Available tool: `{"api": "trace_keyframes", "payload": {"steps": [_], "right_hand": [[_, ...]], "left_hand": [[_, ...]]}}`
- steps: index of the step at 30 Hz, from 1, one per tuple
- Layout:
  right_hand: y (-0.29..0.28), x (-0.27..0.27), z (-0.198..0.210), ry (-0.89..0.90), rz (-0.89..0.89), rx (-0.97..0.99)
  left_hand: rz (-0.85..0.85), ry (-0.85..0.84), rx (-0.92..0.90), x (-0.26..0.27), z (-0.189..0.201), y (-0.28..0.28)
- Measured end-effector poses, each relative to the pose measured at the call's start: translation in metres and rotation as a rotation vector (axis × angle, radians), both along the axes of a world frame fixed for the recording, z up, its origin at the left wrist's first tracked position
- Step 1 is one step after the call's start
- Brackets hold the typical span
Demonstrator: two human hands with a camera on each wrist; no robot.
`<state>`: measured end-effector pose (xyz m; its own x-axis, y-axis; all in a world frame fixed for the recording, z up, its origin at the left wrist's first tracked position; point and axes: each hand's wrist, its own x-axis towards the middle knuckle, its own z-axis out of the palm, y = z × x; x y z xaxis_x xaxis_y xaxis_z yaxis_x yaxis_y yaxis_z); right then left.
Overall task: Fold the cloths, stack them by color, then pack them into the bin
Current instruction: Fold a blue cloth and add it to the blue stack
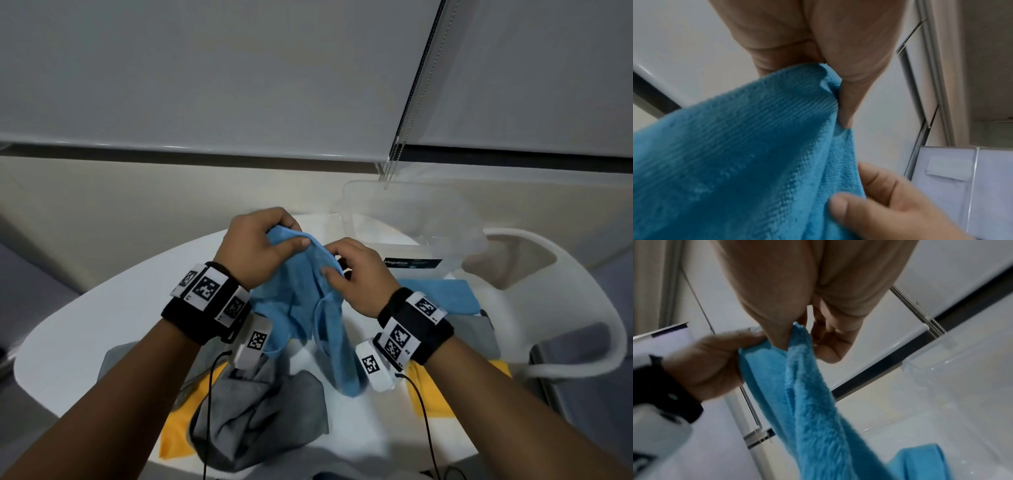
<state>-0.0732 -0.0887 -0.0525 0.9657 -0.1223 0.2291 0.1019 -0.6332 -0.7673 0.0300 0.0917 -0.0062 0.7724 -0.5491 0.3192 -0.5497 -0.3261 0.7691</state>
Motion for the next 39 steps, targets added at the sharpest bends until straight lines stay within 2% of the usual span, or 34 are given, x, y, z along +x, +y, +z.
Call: {"api": "trace_keyframes", "payload": {"steps": [2, 5, 11, 16, 20, 25, 28, 32, 39], "right_hand": [[-0.003, -0.004, -0.001, -0.042, -0.046, -0.130], [-0.014, -0.011, -0.002, -0.033, -0.181, -0.195], [-0.048, -0.023, 0.003, -0.051, -0.362, -0.234], [-0.072, -0.041, 0.007, -0.078, -0.406, -0.178], [-0.083, -0.051, 0.002, -0.013, -0.450, -0.037], [-0.097, -0.059, -0.002, 0.017, -0.391, 0.060], [-0.099, -0.064, 0.002, -0.038, -0.336, 0.334], [-0.094, -0.076, 0.027, -0.099, -0.204, 0.758], [-0.092, -0.090, 0.067, -0.188, -0.172, 0.808]], "left_hand": [[0.025, -0.041, -0.046, -0.004, 0.013, 0.001], [0.057, -0.114, -0.121, -0.006, 0.034, 0.006], [0.164, -0.270, -0.210, 0.006, 0.056, 0.025], [0.216, -0.237, -0.207, 0.022, 0.045, 0.044], [0.304, -0.150, -0.198, 0.030, 0.028, 0.061], [0.397, -0.097, -0.114, 0.034, 0.013, 0.079], [0.378, -0.063, -0.108, 0.026, 0.009, 0.086], [0.372, 0.005, -0.198, 0.015, 0.013, 0.096], [0.361, 0.045, -0.370, 0.007, 0.037, 0.113]]}}
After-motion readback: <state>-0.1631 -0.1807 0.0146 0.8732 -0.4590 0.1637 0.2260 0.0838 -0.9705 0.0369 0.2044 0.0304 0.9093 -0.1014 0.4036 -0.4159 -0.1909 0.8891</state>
